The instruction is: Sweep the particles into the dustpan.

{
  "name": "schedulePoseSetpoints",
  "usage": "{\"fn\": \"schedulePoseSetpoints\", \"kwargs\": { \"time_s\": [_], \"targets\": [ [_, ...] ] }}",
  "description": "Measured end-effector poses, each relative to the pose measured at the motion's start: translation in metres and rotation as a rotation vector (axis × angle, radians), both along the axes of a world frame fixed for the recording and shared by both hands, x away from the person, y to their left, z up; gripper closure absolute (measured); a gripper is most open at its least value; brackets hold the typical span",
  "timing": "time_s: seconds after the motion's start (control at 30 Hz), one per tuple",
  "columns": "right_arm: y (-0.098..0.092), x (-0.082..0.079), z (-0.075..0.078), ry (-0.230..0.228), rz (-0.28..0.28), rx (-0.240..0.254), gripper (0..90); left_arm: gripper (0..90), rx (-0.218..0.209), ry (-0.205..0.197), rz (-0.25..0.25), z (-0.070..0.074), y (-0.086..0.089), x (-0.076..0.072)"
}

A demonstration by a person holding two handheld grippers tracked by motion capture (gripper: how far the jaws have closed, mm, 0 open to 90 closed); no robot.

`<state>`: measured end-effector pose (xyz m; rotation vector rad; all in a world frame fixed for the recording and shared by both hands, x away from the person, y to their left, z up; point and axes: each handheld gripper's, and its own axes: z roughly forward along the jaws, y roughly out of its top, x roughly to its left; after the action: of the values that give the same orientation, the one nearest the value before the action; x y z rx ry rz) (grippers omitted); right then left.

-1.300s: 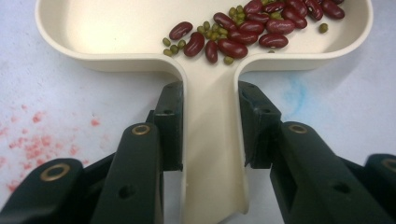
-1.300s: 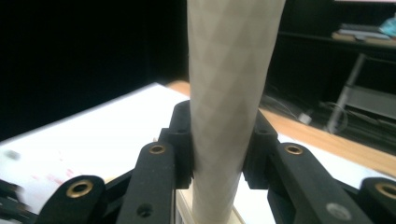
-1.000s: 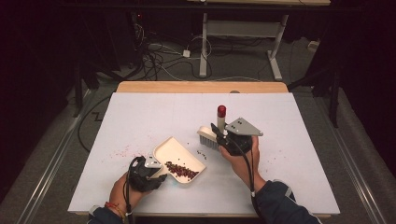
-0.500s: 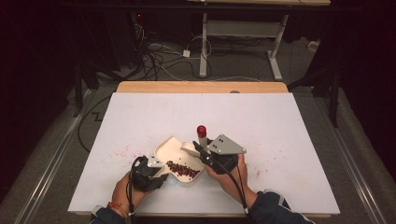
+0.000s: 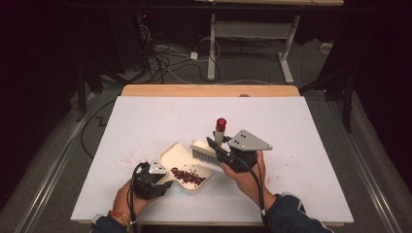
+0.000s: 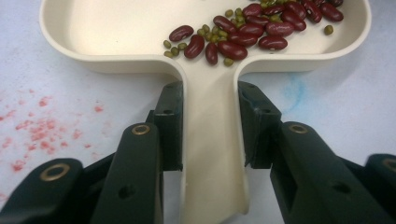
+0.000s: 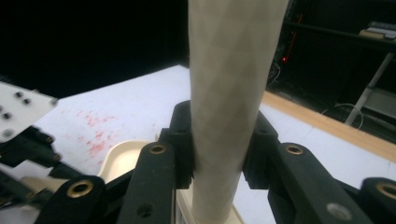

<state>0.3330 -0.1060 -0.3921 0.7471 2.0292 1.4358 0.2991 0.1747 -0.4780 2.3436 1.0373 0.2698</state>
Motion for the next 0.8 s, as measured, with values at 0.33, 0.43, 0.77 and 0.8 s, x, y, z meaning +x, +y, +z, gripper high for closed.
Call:
{"fn": "schedulePoseSetpoints", "kwargs": {
  "time_s": [0.33,0.43,0.77,0.8],
  "targets": [
    [0.005,0.05,-0.008,-0.049,-0.1,-0.022,70.1,63.6,-0.006,0.008,0.025,0.0,0.014,0.007],
    [0.015,0.061,-0.019,-0.013,-0.107,-0.045,70.1,63.6,-0.014,0.015,0.033,-0.002,0.017,0.01],
    [0.027,0.05,-0.026,0.008,-0.049,-0.08,70.0,63.6,-0.009,0.016,0.035,-0.002,0.017,0.011],
    [0.028,0.048,-0.027,0.011,-0.035,-0.078,70.0,63.6,-0.007,0.016,0.035,-0.002,0.017,0.011]
  ]
}}
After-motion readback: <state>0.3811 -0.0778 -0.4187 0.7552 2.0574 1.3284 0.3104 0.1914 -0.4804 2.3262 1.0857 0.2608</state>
